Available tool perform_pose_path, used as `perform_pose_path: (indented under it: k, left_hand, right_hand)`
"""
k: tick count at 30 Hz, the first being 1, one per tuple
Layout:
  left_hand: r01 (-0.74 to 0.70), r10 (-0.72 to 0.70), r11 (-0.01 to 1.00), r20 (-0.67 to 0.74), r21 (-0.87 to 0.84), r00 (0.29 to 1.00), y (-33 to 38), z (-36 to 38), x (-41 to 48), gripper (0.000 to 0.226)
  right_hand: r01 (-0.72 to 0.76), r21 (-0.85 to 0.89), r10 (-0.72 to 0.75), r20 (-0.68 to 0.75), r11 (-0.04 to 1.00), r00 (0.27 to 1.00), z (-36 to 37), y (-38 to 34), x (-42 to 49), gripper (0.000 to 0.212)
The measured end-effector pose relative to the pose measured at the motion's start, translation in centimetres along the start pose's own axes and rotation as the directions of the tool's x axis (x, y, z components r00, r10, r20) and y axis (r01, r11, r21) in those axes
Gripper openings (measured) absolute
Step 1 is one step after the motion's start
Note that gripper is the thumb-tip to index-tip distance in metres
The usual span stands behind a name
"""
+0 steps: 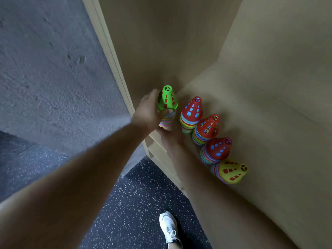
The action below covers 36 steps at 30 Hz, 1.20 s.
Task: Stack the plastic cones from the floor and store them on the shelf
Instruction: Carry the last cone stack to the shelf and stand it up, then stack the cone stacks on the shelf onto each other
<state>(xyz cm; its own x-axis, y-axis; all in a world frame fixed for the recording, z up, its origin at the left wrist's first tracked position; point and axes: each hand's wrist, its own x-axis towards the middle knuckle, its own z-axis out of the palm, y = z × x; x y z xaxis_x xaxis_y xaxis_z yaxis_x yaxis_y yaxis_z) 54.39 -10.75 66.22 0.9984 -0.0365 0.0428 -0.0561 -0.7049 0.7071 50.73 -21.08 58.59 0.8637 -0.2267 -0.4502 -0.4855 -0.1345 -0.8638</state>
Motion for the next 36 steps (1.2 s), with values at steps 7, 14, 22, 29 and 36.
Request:
perform_pose_path:
  k: [7, 14, 22, 29, 36]
  left_hand:
    - [-0.03, 0.032, 0.999, -0.18, 0.014, 0.983, 0.3, 0.2, -4.5, 0.056]
    - [-0.073, 0.065, 0.995, -0.111, -0.074, 0.992, 0.4, 2.5, -8.9, 0.036]
    - [0.066, -0.046, 0.969, 0.088, -0.236, 0.995, 2.0, 5.3, -8.9, 0.035]
    - [-0.223, 0.221, 0.97, -0.038, -0.091, 0.975, 6.4, 4.7, -4.6, 0.047]
    - [-0.17, 0.168, 0.985, 0.07, 0.026, 0.983, 7.7, 7.5, -0.9, 0.067]
  right_hand:
    - [0.221, -0.102, -0.22, 0.023, 0.97, 0.975, -4.3, -2.1, -5.7, 0.053]
    - [0.566, -0.512, -0.65, 0.021, 0.646, 0.76, -11.5, -8.1, -9.2, 0.05]
    - [0.406, -0.685, -0.405, 0.174, 0.605, 0.898, -13.9, -13.2, -0.7, 0.062]
    - [0.358, -0.514, -0.183, 0.359, 0.78, 0.915, -15.7, -12.1, 3.6, 0.041]
    - [0.23, -0.439, -0.084, 0.327, 0.868, 0.941, -19.1, -8.8, 3.8, 0.032]
